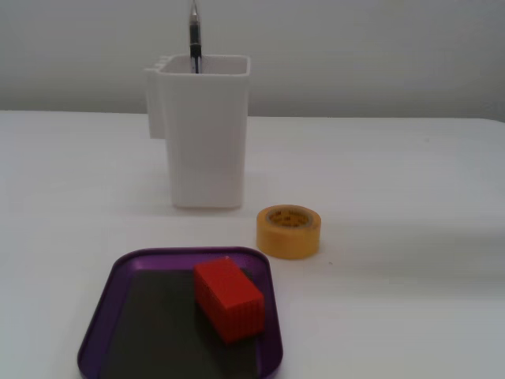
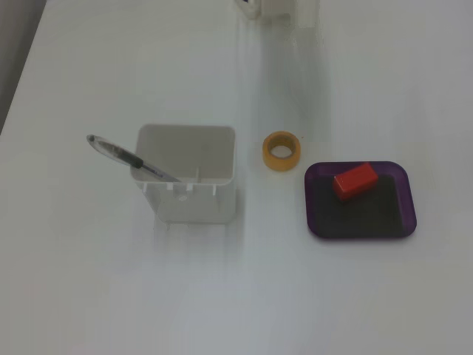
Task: Pick up the red cube and place it in the box.
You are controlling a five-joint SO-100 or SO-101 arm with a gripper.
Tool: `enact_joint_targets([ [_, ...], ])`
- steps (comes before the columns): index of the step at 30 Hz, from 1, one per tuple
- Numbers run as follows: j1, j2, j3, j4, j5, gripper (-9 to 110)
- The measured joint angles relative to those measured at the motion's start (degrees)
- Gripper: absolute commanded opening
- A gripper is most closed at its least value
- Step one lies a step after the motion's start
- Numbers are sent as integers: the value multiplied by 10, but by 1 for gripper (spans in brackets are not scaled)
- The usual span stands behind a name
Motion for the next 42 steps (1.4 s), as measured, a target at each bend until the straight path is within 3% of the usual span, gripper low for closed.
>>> enact_joint_targets([
  [10, 5, 367, 512, -145, 33, 16],
  [23, 100, 736, 902, -272, 39, 16],
  [31, 95, 788, 973, -273, 42, 15],
  [36, 95, 788, 977, -267, 42, -1],
  [42, 95, 788, 977, -267, 42, 0],
])
